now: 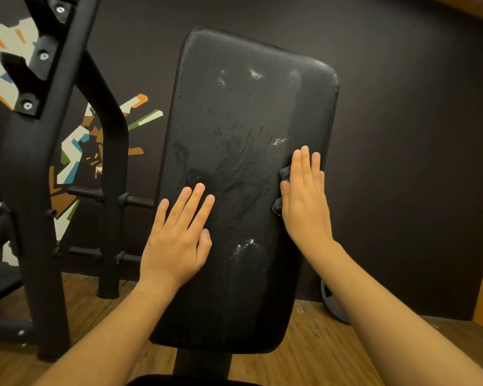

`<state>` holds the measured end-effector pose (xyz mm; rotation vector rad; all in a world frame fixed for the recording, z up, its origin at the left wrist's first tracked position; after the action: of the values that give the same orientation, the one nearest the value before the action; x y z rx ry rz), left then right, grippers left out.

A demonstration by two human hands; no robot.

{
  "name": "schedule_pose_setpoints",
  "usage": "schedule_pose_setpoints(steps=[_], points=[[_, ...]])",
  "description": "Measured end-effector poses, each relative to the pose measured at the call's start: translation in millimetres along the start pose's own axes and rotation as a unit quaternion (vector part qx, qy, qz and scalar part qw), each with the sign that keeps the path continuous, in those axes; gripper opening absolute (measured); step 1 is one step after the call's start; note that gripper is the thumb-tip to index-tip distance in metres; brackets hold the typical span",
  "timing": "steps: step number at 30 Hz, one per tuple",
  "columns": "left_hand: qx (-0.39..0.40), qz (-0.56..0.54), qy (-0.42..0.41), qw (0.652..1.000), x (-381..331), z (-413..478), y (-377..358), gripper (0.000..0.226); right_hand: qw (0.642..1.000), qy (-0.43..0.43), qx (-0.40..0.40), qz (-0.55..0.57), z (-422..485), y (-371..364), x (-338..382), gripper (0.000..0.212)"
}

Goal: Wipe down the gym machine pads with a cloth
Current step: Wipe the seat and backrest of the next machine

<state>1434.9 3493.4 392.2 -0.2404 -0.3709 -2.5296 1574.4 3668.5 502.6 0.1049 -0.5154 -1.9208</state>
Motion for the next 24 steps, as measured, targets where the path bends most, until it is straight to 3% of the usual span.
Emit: schedule_pose_setpoints(steps=[10, 15, 24], points=[[-0.007, 0.003, 0.001, 1.000, -0.2, 1.2, 2.1, 0.061, 1.000, -0.005, 0.013, 0.016, -37.0, -10.9, -3.9, 0.060], [-0.009, -0.001, 0.002, 1.000, -0.5, 2.0, 3.8, 0.060, 0.997, -0.060, -0.023, 0.036, -21.0, -9.6, 2.7, 0.059], [0.001, 0.006, 0.002, 1.000, -0.1, 1.6, 0.0, 0.061, 0.999, -0.030, 0.009, 0.029, -55.2, -16.7, -1.3, 0.061]])
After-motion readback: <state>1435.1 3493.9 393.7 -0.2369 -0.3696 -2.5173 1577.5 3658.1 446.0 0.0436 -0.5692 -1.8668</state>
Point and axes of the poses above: each hand's wrist, its own z-axis towards the middle knuckle, its own y-axis out of the back of the hand, x = y × z, the point moved 5 cm from there along z, towards the middle knuckle, and after that the axes turned 11 degrees about -y, right-handed, at the moved point
